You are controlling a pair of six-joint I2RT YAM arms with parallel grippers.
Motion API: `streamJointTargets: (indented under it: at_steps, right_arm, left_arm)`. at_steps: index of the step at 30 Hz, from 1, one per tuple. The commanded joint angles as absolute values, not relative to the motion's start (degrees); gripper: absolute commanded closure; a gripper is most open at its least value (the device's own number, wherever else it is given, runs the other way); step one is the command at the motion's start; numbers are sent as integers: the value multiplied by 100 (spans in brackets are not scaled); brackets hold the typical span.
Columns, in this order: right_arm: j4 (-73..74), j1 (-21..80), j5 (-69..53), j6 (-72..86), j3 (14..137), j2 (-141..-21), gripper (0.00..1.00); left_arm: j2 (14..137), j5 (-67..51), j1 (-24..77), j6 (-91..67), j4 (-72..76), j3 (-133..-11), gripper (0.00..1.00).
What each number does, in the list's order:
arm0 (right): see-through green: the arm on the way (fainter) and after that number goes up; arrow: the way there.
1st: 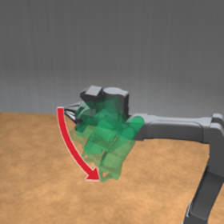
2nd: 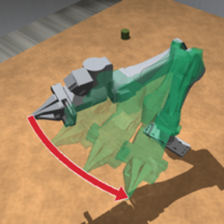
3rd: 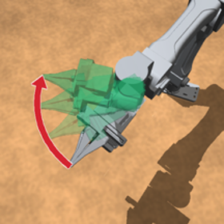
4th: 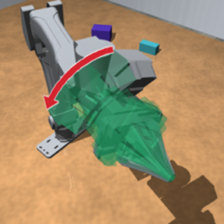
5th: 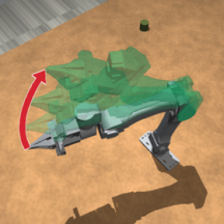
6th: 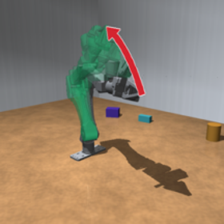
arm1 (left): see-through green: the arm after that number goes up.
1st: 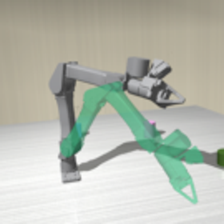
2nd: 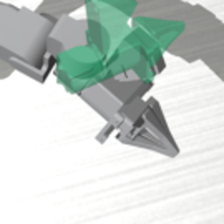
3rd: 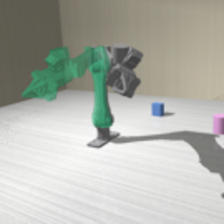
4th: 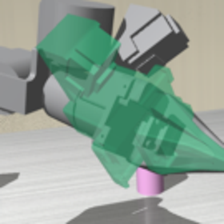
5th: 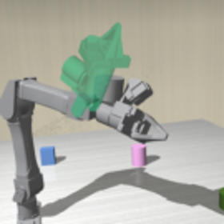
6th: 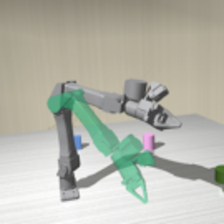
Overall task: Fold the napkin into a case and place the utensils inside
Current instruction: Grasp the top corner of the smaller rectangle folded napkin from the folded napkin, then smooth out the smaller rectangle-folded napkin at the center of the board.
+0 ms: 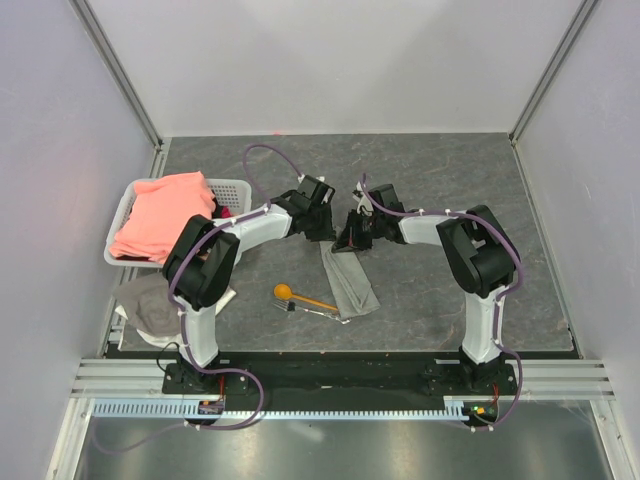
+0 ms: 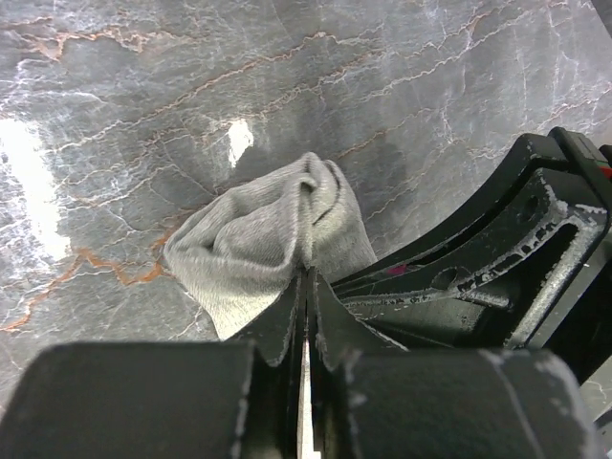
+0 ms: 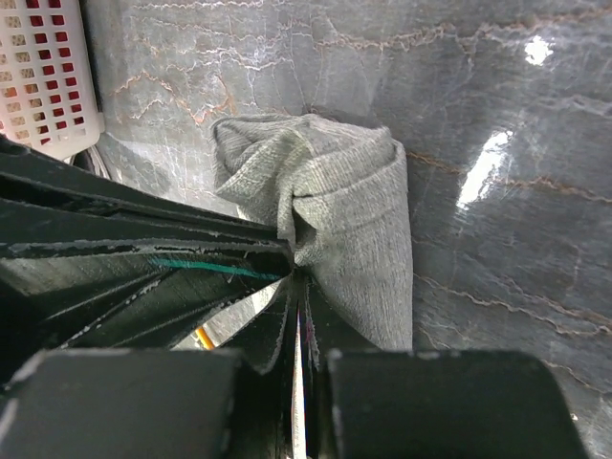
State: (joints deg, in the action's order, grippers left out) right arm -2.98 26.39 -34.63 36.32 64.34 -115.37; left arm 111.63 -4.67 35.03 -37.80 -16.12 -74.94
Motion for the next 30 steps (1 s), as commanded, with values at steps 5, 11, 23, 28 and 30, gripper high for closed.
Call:
streamJointTargets:
  at_steps: [5, 11, 23, 28, 30]
  right_arm:
    - [-97, 2610, -3314, 3279, 6346, -11242, 93]
    - [700, 2610, -3086, 2866, 6337, -10654, 80]
    - [3041, 2628, -1749, 1775, 6355, -9090, 50]
    - [3015, 2637, -1381, 2074, 5591, -8473, 50]
    - [2962, 2637, -1336, 2188, 5354, -8297, 49]
  left_arm:
    - [10681, -457, 3498, -3824, -1433, -7278, 68]
    - [9871, -439, 3498, -3805, -1415, -6620, 62]
    - [9148, -1695, 3885, -4333, -651, -4896, 89]
    - [9737, -1828, 4060, -4228, -642, -5184, 92]
    - [10089, -1846, 4104, -4219, -642, -5290, 92]
